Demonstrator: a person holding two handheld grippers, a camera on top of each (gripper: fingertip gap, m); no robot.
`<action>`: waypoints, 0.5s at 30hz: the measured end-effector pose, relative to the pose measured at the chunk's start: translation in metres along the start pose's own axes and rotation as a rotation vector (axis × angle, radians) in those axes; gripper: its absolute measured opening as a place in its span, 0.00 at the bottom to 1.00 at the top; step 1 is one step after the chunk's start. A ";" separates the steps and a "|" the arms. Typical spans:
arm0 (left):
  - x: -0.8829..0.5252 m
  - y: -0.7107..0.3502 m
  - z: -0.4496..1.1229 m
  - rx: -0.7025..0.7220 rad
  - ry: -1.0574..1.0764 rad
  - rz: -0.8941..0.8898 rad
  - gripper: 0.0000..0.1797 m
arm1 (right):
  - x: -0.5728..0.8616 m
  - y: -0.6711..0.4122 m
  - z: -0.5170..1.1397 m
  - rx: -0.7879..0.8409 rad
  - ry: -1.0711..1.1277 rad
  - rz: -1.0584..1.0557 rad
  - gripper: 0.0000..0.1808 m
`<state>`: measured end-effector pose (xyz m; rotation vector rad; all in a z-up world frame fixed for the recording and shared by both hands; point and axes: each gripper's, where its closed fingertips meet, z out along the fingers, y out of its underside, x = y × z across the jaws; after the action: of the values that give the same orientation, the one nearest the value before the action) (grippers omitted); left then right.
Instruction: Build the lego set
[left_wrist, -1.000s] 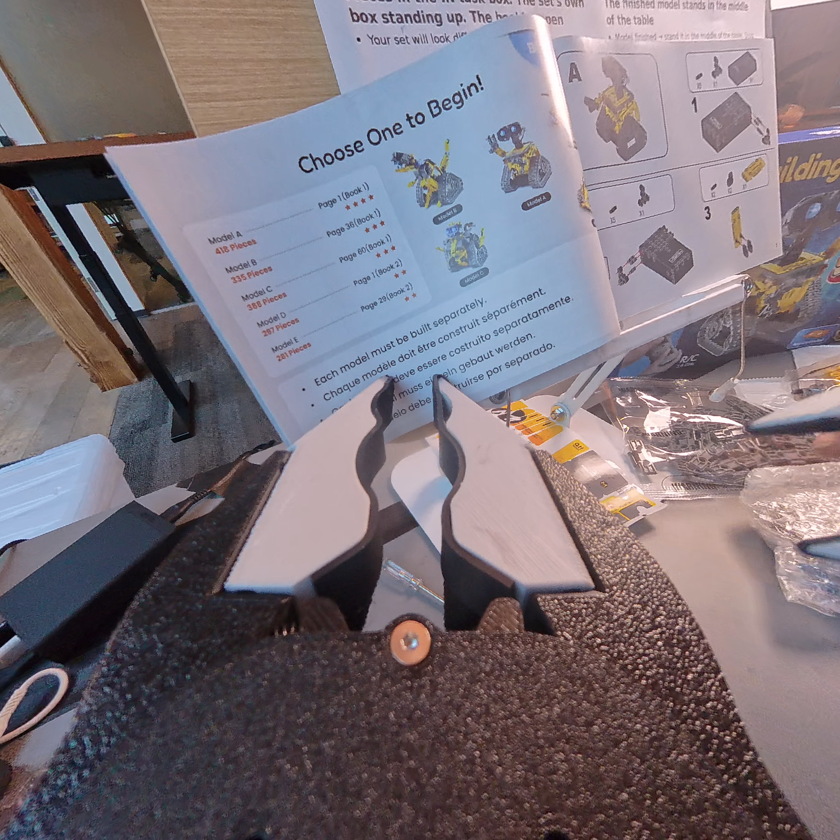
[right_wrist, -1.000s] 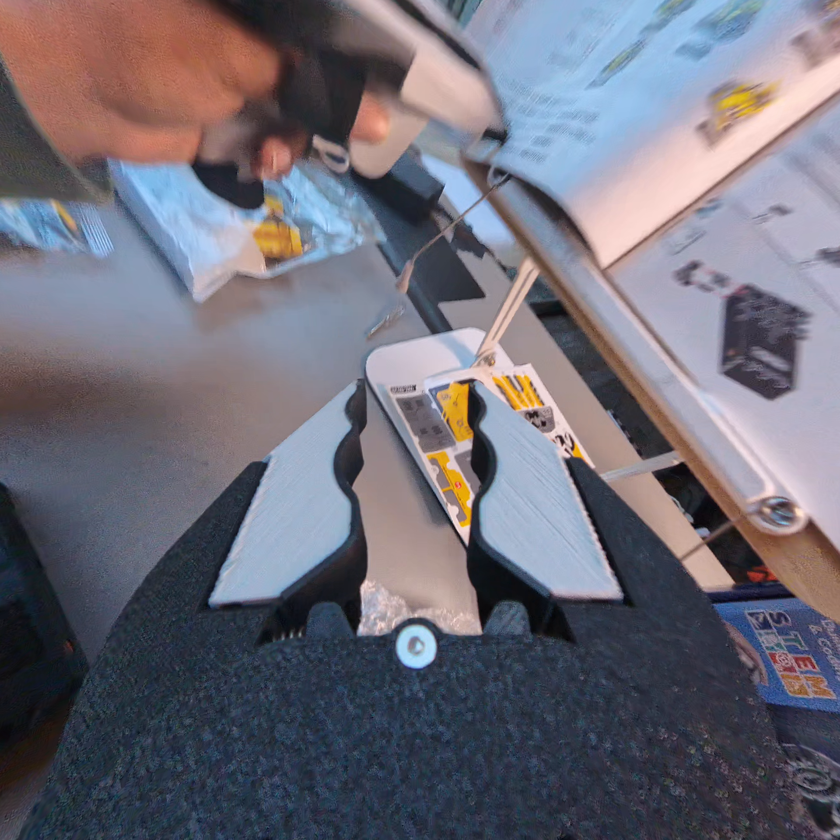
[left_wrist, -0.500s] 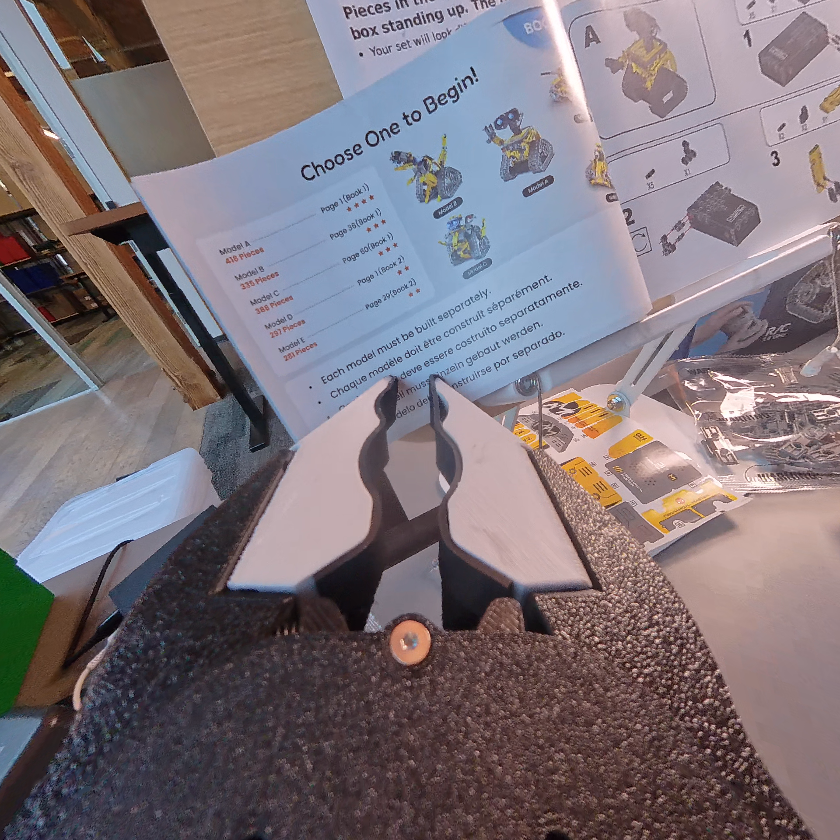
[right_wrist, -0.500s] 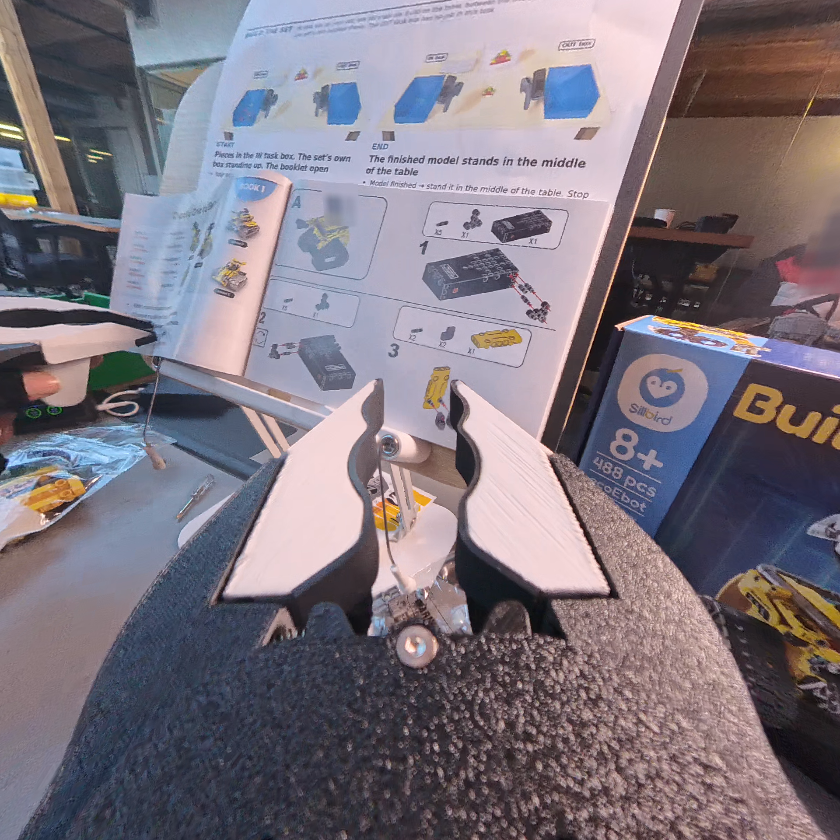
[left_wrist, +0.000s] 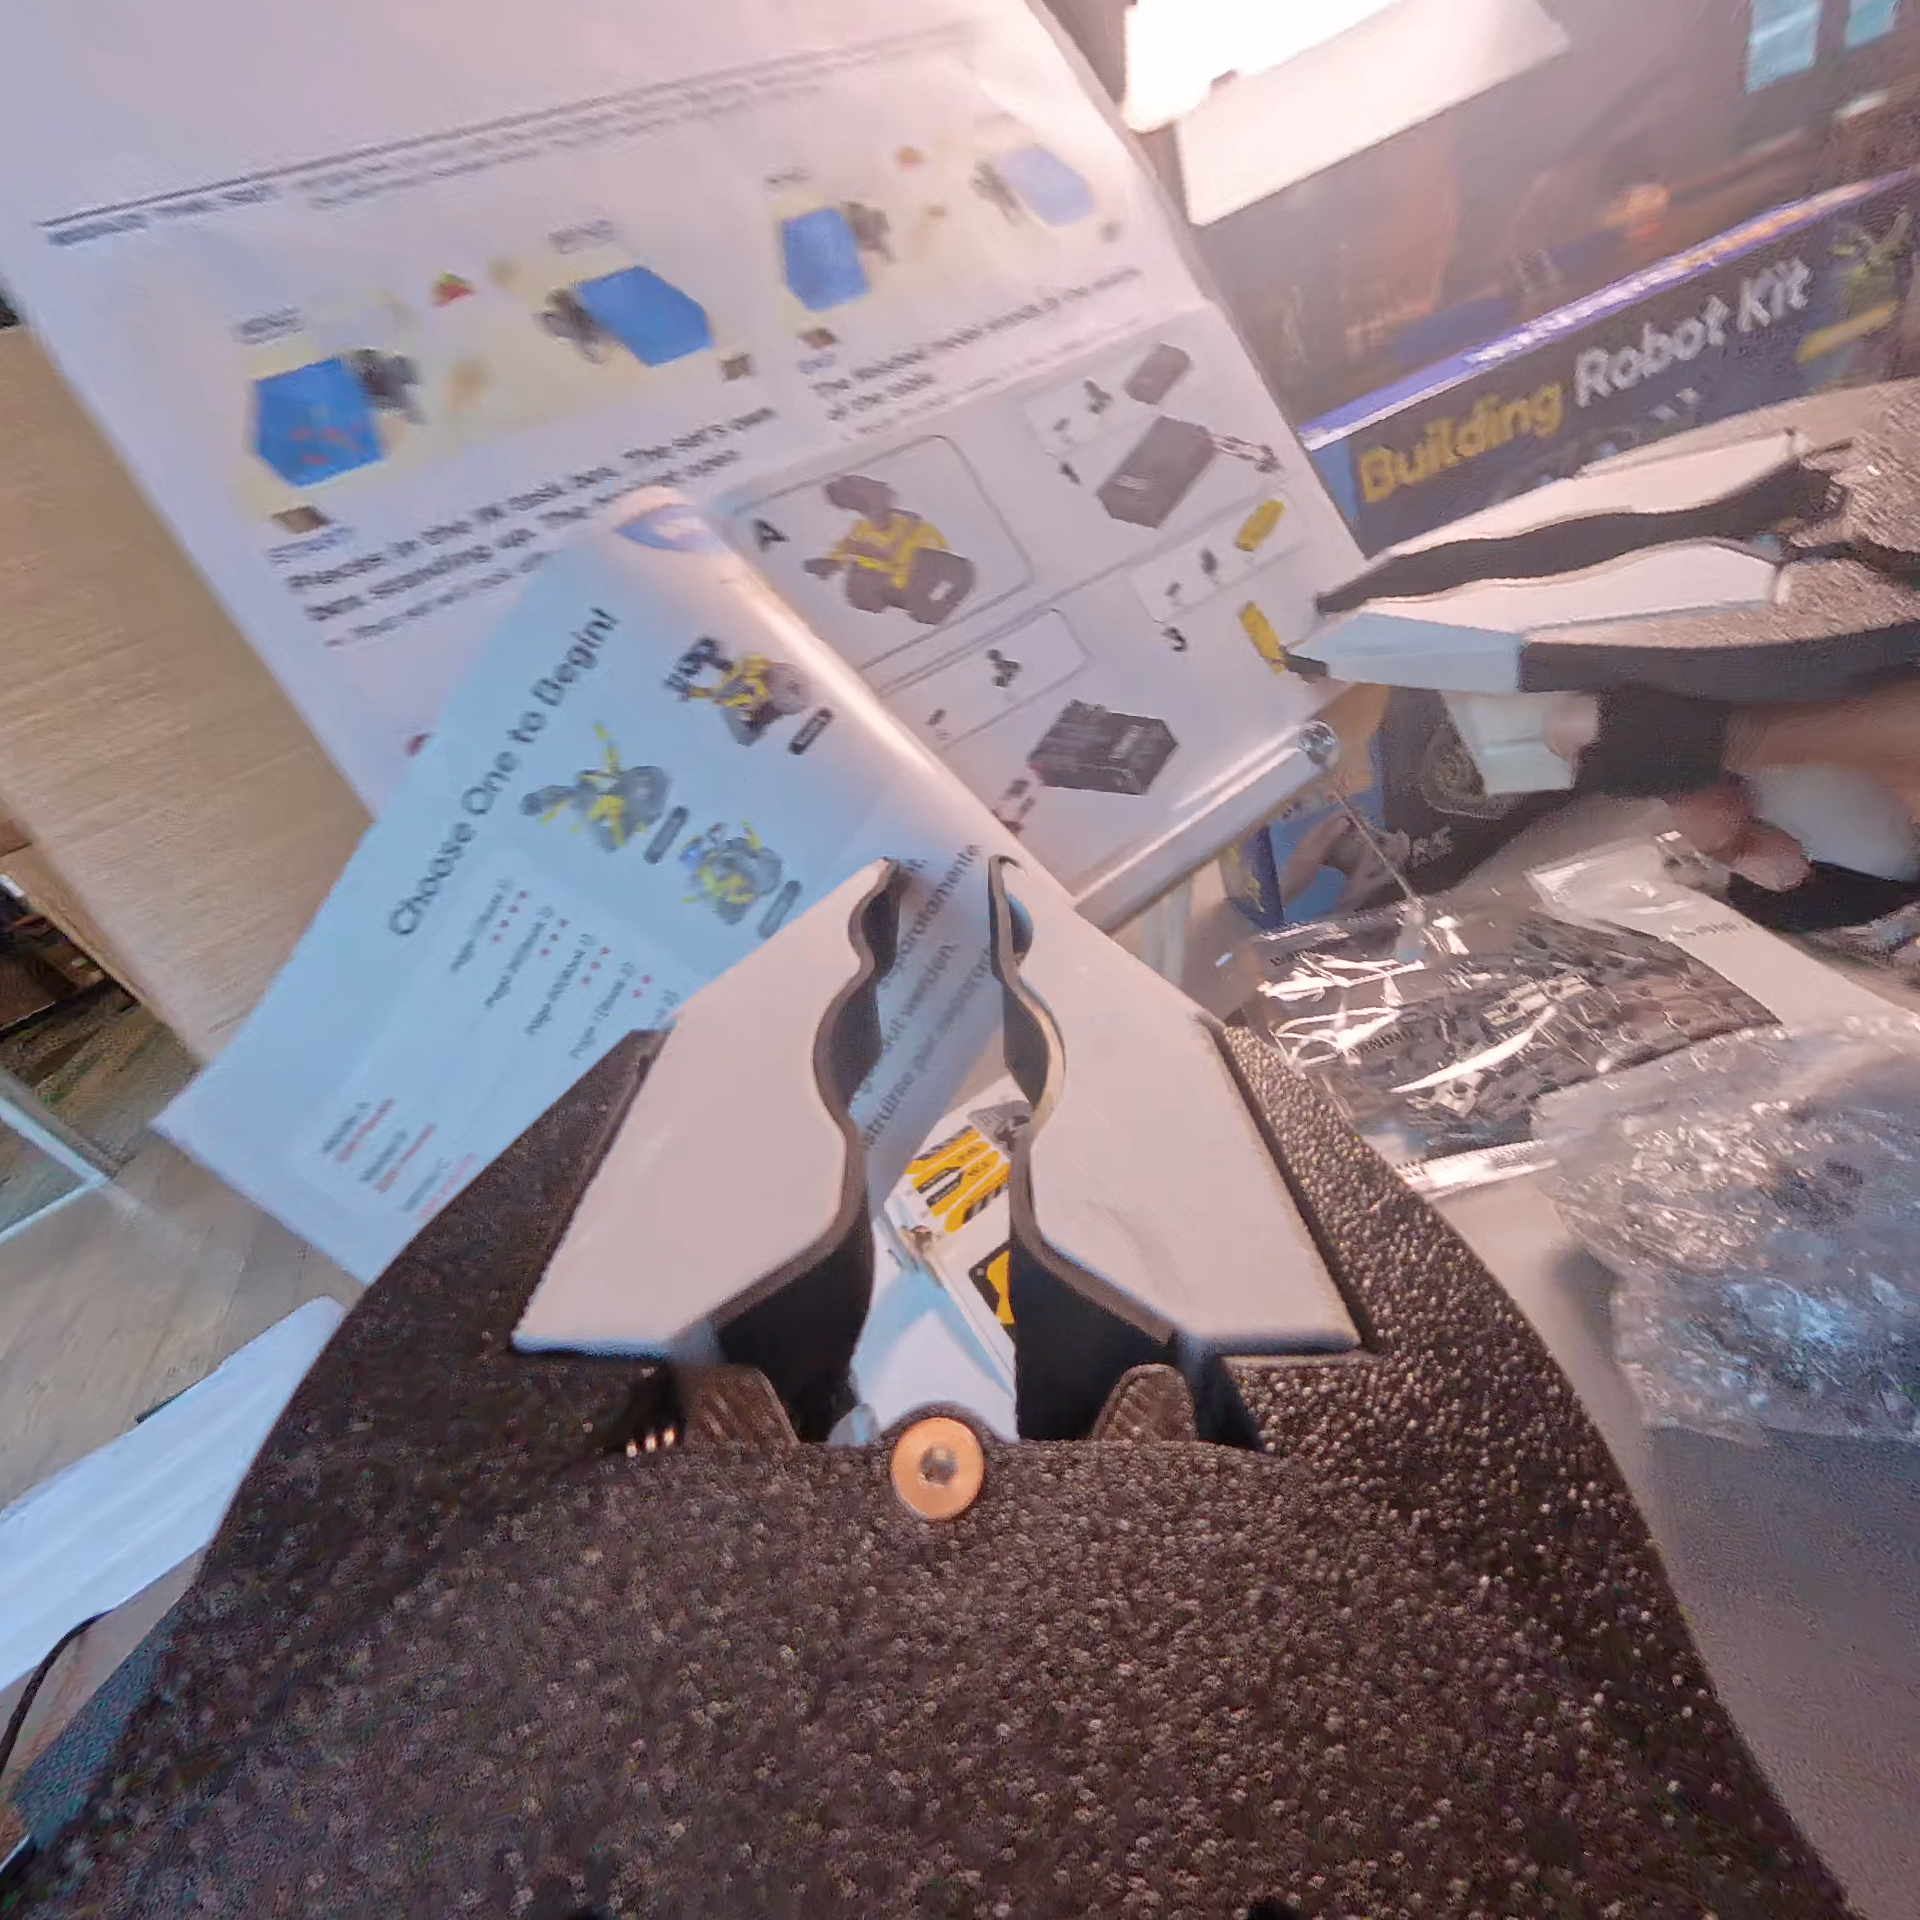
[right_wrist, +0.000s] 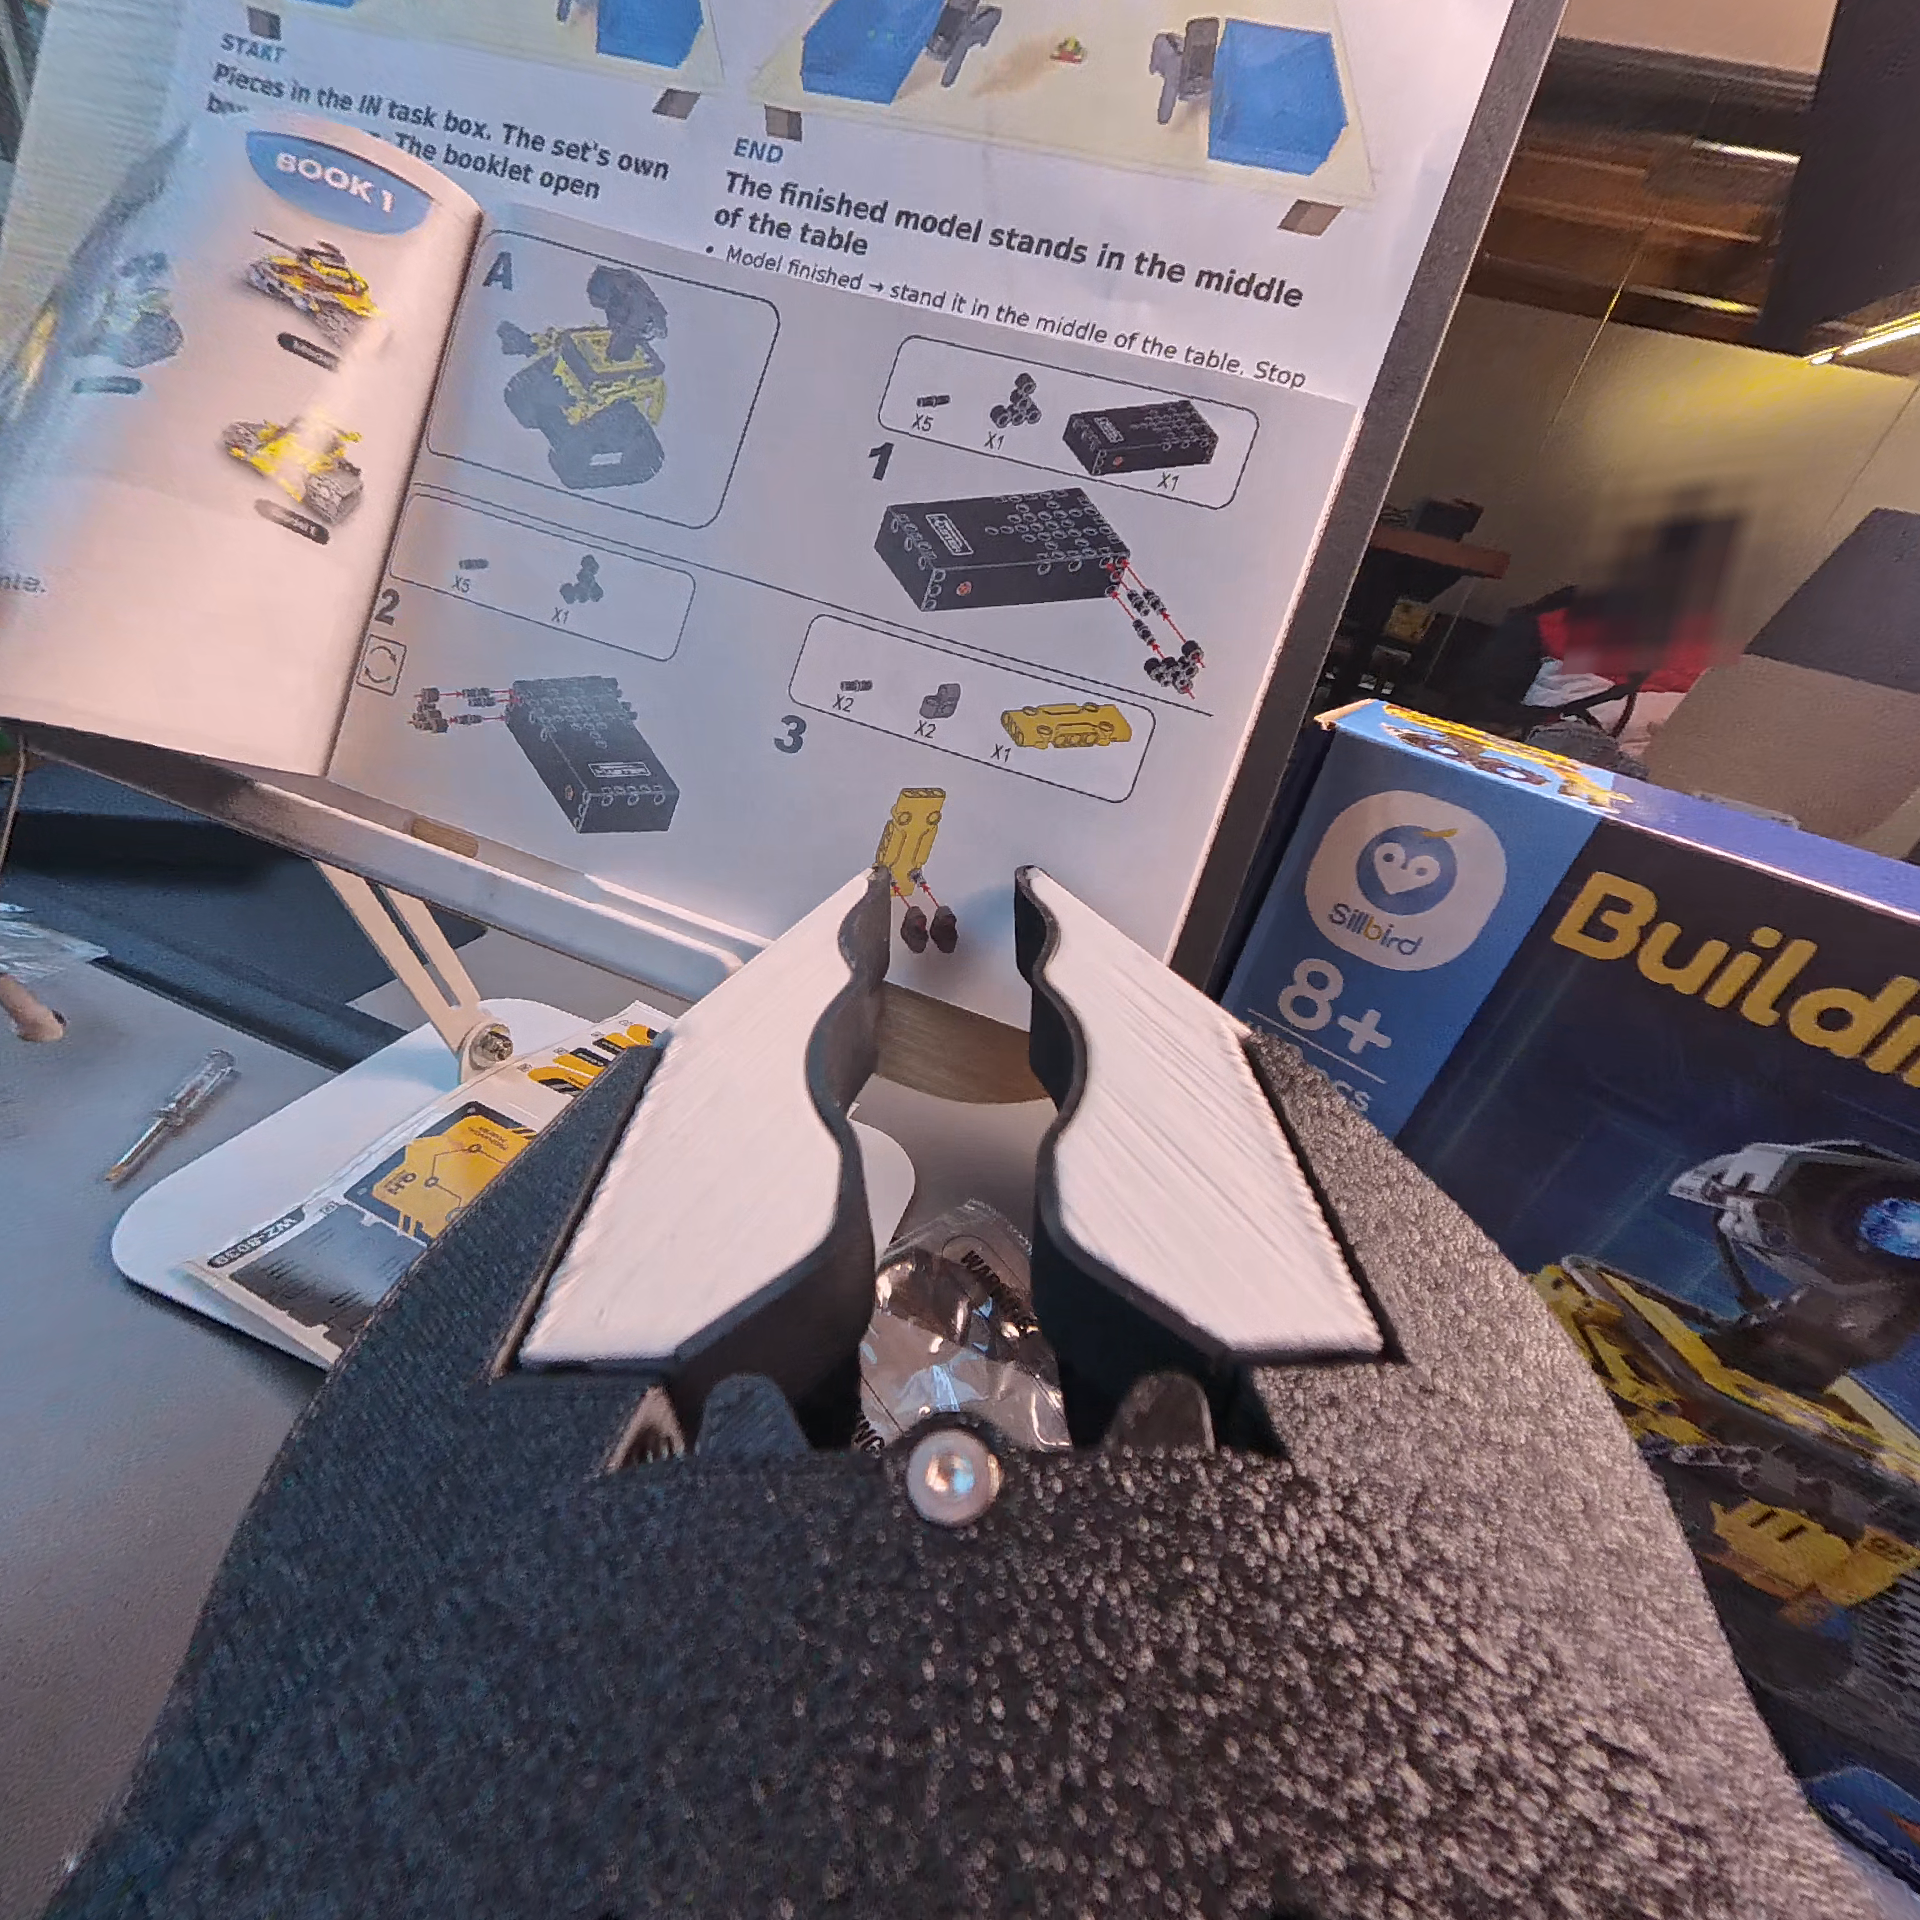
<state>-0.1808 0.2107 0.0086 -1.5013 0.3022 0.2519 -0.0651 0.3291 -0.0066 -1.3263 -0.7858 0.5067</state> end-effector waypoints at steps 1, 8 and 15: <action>0.013 0.003 0.005 -0.019 0.033 0.027 0.09 | 0.000 0.000 0.000 -0.002 0.003 -0.002 0.12; -0.008 0.034 0.012 -0.153 -0.058 0.067 0.10 | -0.006 -0.004 -0.002 -0.025 0.005 -0.040 0.14; -0.042 0.046 0.002 -0.188 -0.100 -0.009 0.10 | -0.100 -0.026 0.008 0.039 -0.199 -0.106 0.08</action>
<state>-0.2359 0.2158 -0.0198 -1.6685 0.1958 0.3552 -0.1386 0.2564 -0.0022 -1.2035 -1.0007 0.5722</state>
